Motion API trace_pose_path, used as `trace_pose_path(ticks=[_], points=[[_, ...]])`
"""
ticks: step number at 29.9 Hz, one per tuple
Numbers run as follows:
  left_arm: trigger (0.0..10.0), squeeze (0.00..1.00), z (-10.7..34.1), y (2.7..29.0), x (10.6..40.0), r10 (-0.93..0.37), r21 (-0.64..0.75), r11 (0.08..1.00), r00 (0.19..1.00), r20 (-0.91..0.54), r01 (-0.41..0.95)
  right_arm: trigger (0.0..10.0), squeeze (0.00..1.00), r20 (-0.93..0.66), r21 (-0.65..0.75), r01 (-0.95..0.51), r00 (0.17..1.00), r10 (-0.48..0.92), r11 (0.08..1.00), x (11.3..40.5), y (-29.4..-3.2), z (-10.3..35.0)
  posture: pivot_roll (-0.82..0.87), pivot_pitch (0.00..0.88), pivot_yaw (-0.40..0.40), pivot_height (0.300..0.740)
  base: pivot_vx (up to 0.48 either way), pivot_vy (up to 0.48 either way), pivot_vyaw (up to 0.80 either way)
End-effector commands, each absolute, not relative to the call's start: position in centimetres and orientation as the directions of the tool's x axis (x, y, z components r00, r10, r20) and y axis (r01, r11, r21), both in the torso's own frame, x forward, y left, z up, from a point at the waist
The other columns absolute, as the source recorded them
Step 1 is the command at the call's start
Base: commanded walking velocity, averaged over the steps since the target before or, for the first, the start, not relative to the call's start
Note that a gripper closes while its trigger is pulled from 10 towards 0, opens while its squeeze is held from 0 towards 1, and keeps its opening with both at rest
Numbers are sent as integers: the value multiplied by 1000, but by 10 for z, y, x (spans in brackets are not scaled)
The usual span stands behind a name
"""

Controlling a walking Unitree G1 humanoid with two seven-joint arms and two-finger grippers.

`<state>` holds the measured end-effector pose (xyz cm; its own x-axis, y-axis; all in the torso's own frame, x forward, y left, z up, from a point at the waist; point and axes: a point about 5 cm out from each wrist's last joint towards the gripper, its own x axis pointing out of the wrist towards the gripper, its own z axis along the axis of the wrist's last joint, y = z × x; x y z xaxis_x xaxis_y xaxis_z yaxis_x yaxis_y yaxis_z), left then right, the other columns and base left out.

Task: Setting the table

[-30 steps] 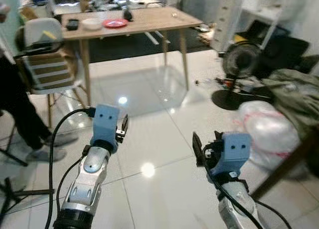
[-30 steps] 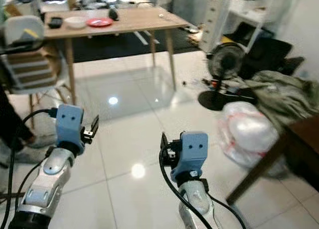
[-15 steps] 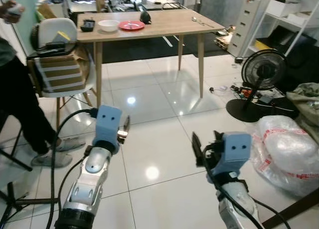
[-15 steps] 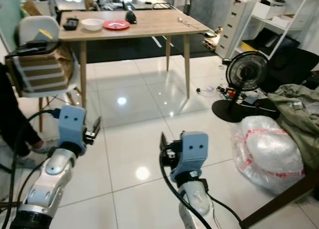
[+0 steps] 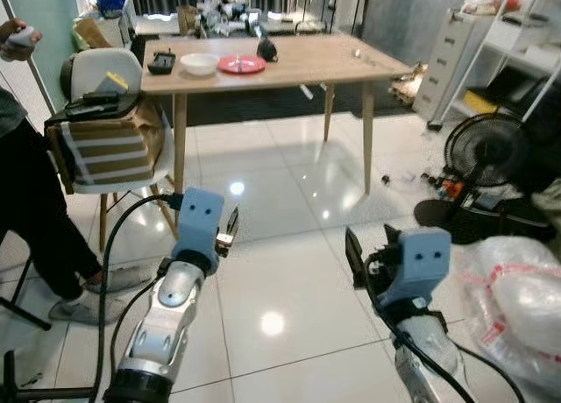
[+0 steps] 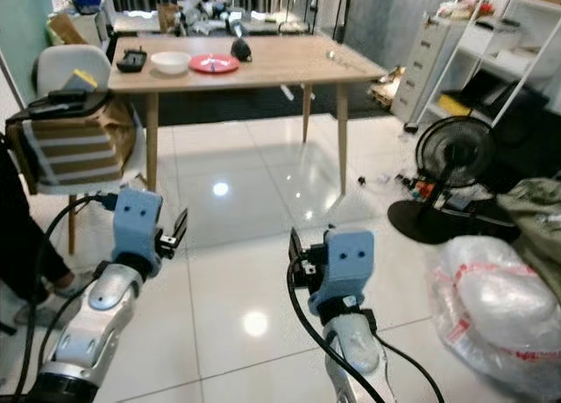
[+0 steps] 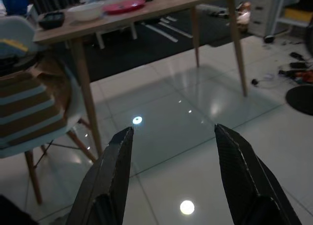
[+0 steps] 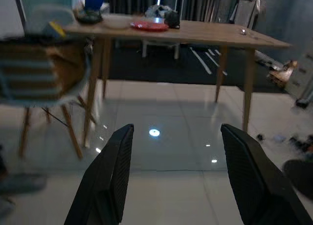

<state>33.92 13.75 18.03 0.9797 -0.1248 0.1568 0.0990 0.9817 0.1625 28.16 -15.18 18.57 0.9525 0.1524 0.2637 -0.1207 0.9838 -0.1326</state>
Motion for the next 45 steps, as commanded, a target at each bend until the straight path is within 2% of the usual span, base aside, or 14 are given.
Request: trace_pose_path(ticks=[1,4,12,16,19,31,45], points=[[10000,0,176,139,337,-128,151,983,982,139,106,10000,0,217,-148,-143,961,173,979,284,-158,177,-10,82,66,740,480,0,0],[10000,0,172,148,332,-113,153,984,986,125,94,10000,0,170,-206,-113,974,149,972,290,-167,170,4,83,56,740,480,0,0],[10000,0,153,152,320,-177,166,972,983,40,169,10000,0,85,-195,-48,994,65,980,297,-187,153,27,92,54,740,480,0,0],[10000,0,151,151,320,-184,167,970,982,32,176,10000,0,49,-147,-39,998,47,988,296,-193,148,26,94,56,740,480,0,0],[10000,0,149,146,320,-205,166,966,979,21,199,10000,0,-13,-63,-104,995,104,993,289,-196,140,10,106,66,740,480,0,0],[10000,0,152,142,320,-224,160,963,974,25,217,10000,0,-13,-76,-124,992,123,989,286,-195,141,5,114,61,740,480,0,0],[10000,0,155,142,319,-218,162,964,975,34,210,10000,0,5,11,52,999,-52,999,294,-201,148,21,119,55,740,480,0,0]])
